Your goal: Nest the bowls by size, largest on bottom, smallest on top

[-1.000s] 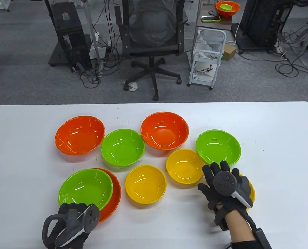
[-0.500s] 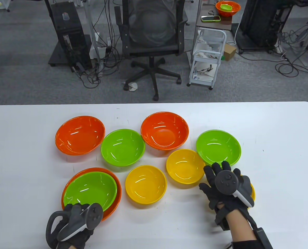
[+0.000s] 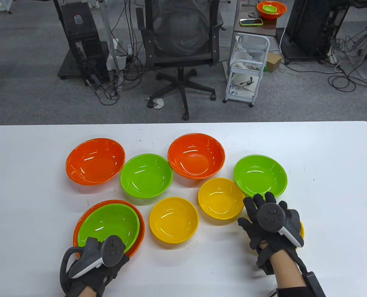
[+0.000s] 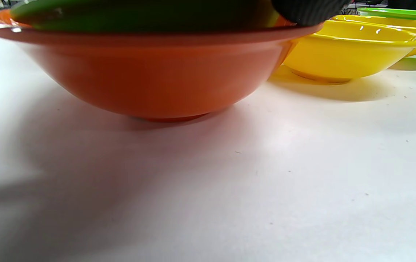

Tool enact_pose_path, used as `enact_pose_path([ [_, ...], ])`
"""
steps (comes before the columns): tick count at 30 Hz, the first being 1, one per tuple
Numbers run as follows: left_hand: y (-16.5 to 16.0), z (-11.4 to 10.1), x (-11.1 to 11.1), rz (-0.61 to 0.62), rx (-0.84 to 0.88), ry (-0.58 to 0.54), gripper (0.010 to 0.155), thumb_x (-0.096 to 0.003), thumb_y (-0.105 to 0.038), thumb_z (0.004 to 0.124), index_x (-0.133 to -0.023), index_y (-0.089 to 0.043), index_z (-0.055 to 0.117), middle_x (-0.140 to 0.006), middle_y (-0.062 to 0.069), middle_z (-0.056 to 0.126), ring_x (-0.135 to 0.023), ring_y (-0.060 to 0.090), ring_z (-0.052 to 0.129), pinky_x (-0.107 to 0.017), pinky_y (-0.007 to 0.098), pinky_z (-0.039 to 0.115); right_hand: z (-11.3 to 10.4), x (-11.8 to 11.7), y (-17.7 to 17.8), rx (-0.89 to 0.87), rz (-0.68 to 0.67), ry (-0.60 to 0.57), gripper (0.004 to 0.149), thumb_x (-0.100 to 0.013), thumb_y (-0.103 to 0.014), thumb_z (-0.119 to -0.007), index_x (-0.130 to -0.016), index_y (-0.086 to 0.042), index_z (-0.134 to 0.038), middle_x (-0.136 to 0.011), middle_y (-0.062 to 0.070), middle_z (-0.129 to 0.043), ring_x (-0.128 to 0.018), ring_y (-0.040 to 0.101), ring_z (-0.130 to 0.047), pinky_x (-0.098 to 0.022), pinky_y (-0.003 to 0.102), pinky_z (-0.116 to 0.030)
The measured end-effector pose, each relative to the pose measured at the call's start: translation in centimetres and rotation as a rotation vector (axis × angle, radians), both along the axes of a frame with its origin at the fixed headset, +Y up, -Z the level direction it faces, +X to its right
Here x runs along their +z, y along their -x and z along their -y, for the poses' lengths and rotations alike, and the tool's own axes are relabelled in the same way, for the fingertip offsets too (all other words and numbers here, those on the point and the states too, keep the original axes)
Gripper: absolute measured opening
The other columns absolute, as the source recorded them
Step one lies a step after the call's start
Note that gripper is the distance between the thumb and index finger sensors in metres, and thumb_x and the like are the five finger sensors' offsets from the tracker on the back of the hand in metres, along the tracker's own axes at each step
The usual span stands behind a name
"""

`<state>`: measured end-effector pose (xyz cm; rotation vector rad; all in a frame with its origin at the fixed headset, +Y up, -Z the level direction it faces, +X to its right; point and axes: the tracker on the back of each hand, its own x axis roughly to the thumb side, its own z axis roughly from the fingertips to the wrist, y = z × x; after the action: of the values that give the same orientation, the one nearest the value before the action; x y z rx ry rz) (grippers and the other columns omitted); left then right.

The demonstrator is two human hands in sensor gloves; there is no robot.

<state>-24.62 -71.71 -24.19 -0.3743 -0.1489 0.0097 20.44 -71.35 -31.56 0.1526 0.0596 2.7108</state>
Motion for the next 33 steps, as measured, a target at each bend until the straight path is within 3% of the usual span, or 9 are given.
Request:
enact_pose_path([
  [15, -0.8, 0.3, -0.9, -0.021, 0.056, 0.103, 0.062, -0.0504, -0.055, 0.063, -0.105, -0.026, 0.069, -0.102, 0.007, 0.082, -0.097, 0.038, 0.081, -0.073, 0.060, 0.065, 0.1, 0.0, 0.0, 0.002, -0.002, 0.000, 0.070, -0.050, -0.043, -0.074, -0.109, -0.015, -0.050, -0.116, 0.019, -0.035, -0.104, 0.049, -0.010, -0.065, 0.071, -0.006],
  [33, -3.0, -2.1, -1.8, -0.007, 0.003, 0.006, 0.060, -0.0503, -0.054, 0.065, -0.103, -0.025, 0.072, -0.100, 0.007, 0.084, -0.096, 0.038, 0.082, -0.074, 0.063, 0.063, 0.1, 0.0, -0.1, -0.002, -0.001, 0.004, 0.070, -0.050, -0.043, -0.074, -0.109, -0.015, -0.050, -0.116, 0.019, -0.036, -0.104, 0.049, -0.010, -0.065, 0.071, -0.006],
])
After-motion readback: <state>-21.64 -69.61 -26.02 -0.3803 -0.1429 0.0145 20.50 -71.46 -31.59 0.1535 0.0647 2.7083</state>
